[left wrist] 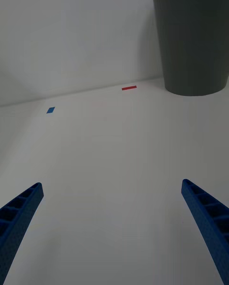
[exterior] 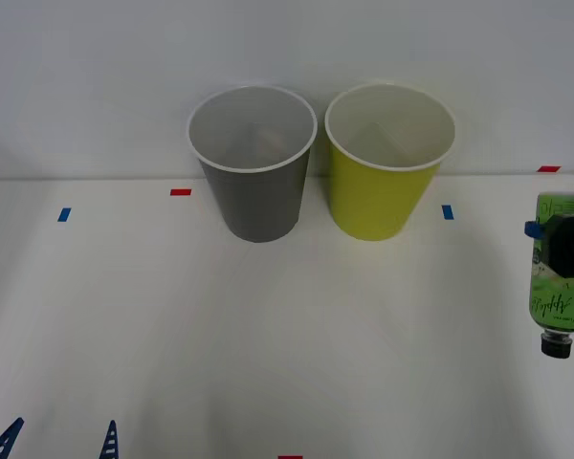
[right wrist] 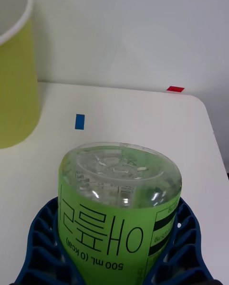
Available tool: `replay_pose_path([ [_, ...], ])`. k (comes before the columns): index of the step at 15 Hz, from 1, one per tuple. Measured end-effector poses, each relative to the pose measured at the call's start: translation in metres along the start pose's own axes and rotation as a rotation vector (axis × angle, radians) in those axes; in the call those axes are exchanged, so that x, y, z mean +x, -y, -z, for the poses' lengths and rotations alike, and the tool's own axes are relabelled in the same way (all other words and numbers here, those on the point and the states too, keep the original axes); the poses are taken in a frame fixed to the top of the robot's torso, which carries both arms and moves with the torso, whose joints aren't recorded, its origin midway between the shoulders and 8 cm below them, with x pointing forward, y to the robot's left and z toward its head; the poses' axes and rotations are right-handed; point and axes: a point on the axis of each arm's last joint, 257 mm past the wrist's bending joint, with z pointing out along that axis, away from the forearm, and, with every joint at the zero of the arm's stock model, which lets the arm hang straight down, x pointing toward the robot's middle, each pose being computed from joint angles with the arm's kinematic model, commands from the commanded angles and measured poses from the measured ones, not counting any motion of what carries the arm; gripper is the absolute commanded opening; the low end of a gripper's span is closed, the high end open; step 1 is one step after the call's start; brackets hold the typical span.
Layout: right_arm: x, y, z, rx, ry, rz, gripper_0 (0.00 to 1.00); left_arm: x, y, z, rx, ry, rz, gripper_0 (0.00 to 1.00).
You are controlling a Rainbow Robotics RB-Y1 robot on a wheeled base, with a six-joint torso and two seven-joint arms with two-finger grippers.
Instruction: Put cans in the gray bin and PET bottles in the light green bin.
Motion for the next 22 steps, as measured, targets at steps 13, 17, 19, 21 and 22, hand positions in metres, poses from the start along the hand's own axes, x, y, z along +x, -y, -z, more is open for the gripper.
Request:
replay_pose_path([
  [13,-0.074,-0.061,0.035,-0.264,0.302,-0.007,0.00,0.000,0.000,0.000,0.000,0.000,0.000,1.00],
  [17,-0.087,-0.066,0.043,-0.304,0.355,-0.049,0.00,0.000,0.000,0.000,0.000,0.000,0.000,1.00],
  [19,-0.093,-0.069,0.045,-0.313,0.371,-0.061,0.00,0.000,0.000,0.000,0.000,0.000,0.000,1.00],
  [21,-0.113,-0.074,0.052,-0.324,0.430,-0.081,0.00,0.000,0.000,0.000,0.000,0.000,0.000,1.00],
  [22,-0.120,-0.075,0.055,-0.331,0.446,-0.105,0.00,0.000,0.000,0.000,0.000,0.000,0.000,1.00],
])
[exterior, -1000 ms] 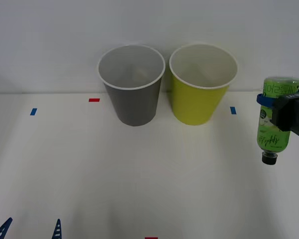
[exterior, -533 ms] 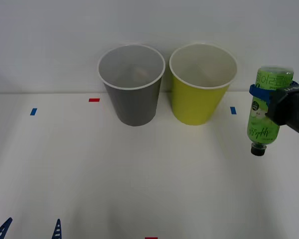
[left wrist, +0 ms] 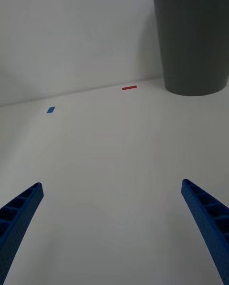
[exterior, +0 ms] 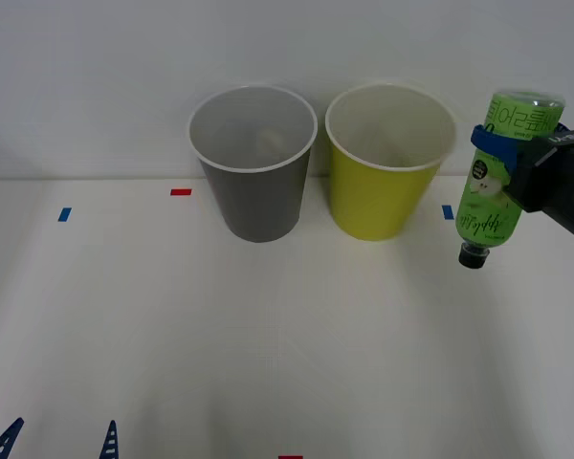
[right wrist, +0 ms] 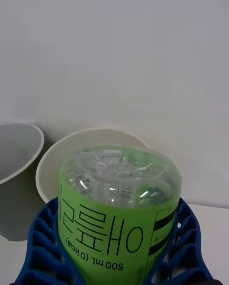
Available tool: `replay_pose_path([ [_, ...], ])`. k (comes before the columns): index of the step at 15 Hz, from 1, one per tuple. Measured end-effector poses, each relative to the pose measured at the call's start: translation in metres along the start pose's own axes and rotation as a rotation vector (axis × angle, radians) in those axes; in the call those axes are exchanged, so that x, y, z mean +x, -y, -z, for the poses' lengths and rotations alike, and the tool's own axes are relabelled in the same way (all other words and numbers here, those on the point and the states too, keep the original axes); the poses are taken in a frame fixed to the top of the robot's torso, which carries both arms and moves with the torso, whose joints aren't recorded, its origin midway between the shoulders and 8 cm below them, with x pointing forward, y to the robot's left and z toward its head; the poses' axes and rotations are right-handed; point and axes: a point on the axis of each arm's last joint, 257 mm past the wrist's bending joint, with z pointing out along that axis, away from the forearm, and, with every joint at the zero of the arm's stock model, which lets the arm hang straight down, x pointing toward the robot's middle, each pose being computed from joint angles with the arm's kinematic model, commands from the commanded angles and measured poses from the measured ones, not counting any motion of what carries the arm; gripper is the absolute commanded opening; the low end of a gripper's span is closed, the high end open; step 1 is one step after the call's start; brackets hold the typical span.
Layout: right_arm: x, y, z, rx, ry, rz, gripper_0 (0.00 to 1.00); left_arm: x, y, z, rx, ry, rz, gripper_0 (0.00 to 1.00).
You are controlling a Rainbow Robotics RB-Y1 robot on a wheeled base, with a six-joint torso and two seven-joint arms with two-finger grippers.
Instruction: Put cans in the gray bin and PET bottles in the light green bin.
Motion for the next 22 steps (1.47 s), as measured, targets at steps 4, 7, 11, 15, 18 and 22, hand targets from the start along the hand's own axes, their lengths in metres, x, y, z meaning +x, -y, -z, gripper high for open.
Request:
replay_pose_path([
  [4,-0.024,-0.001,-0.003,0.007,0.058,-0.071,0.00,0.000,0.000,0.000,0.000,0.000,0.000,1.00],
  [7,-0.056,-0.006,-0.005,0.017,0.145,-0.058,0.00,0.000,0.000,0.000,0.000,0.000,0.000,1.00],
  [11,-0.113,-0.018,0.002,-0.004,0.318,-0.055,0.00,0.000,0.000,0.000,0.000,0.000,0.000,1.00],
  [15,-0.150,-0.026,0.003,-0.031,0.410,-0.016,0.00,0.000,0.000,0.000,0.000,0.000,0.000,1.00],
  [18,-0.154,-0.010,-0.020,-0.029,0.434,-0.011,0.00,0.000,0.000,0.000,0.000,0.000,0.000,1.00],
  [22,-0.145,0.011,-0.041,0.006,0.409,0.030,0.00,0.000,0.000,0.000,0.000,0.000,0.000,1.00],
])
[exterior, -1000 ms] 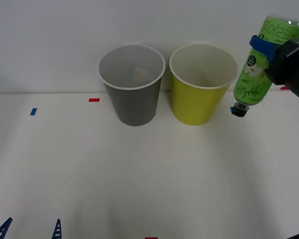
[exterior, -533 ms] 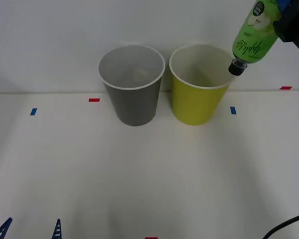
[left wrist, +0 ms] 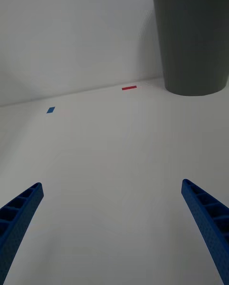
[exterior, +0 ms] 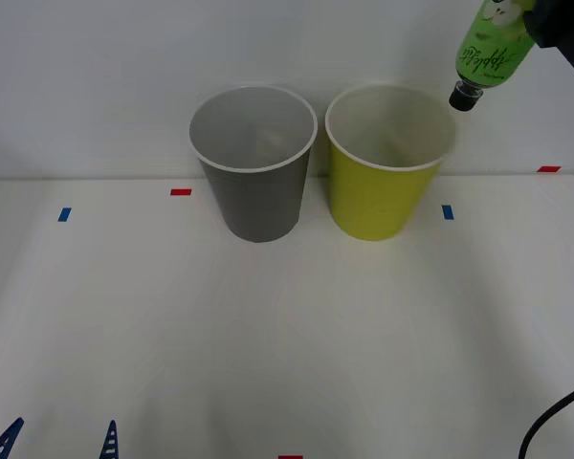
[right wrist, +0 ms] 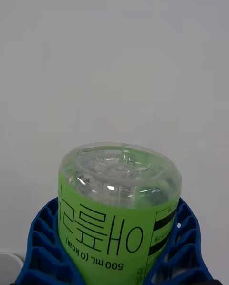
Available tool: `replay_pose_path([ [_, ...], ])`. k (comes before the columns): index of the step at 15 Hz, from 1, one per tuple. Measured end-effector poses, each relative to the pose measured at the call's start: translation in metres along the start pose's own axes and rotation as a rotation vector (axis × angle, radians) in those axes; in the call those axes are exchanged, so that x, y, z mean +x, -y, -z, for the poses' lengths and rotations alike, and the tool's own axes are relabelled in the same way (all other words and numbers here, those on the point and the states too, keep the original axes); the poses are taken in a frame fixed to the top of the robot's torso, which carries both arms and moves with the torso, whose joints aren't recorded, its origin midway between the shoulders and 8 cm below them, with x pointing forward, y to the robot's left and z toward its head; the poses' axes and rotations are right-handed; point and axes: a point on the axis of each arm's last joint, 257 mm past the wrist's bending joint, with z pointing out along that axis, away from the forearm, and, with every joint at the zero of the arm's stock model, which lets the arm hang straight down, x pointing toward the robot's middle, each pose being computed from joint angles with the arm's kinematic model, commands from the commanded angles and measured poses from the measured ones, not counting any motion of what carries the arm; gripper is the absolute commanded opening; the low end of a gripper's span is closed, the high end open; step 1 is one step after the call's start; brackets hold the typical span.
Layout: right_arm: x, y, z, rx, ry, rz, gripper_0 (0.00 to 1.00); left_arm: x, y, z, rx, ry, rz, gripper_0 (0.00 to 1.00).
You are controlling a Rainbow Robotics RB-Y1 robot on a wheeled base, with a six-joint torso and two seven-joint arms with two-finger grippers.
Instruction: Put cans in the gray bin and PET bottles in the light green bin.
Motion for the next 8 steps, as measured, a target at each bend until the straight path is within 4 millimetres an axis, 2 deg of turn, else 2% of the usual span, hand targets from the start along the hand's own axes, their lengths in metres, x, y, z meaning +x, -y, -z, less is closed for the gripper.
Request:
replay_pose_path([
  [4,0.025,0.014,-0.018,0.010,-0.023,0.033,0.00,0.000,0.000,0.000,0.000,0.000,0.000,1.00],
  [8,0.046,0.009,-0.029,-0.007,-0.044,0.066,0.00,0.000,0.000,0.000,0.000,0.000,0.000,1.00],
])
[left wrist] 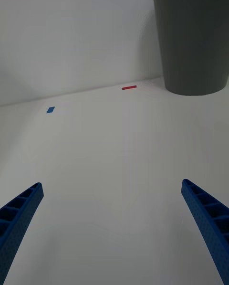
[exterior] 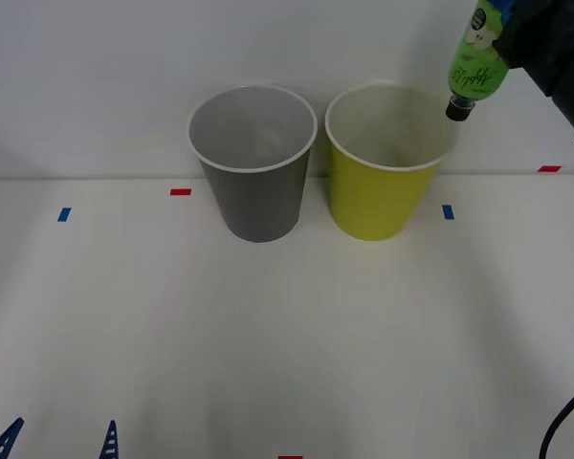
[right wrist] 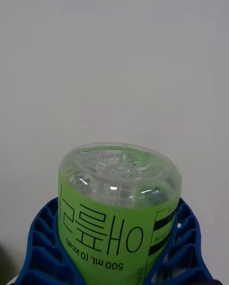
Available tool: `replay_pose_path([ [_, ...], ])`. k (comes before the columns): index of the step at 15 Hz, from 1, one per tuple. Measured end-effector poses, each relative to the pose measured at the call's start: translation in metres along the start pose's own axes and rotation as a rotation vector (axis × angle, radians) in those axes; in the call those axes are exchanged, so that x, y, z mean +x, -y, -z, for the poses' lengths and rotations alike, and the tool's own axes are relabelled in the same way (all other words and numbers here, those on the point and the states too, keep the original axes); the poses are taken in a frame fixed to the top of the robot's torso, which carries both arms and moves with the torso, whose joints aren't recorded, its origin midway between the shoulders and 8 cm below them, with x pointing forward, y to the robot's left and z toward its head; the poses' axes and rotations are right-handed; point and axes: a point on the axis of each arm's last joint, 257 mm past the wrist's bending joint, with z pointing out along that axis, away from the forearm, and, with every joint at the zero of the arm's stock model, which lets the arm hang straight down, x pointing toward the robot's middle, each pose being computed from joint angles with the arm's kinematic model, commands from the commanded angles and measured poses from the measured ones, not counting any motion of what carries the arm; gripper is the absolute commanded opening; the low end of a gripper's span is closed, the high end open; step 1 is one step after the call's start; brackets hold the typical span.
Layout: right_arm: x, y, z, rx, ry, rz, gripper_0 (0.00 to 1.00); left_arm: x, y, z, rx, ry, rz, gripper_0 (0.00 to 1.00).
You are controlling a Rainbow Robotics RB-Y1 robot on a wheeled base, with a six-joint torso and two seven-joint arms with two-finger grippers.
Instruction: Put cans in the gray bin and PET bottles in the light green bin.
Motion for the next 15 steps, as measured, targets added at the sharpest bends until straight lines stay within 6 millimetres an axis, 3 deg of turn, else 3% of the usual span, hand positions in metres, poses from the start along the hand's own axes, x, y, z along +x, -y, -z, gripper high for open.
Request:
replay_pose_path([
  [9,0.018,-0.013,-0.034,-0.031,0.013,0.040,0.00,0.000,0.000,0.000,0.000,0.000,0.000,1.00],
  [15,0.029,-0.024,-0.044,-0.048,0.008,0.061,0.00,0.000,0.000,0.000,0.000,0.000,0.000,1.00],
])
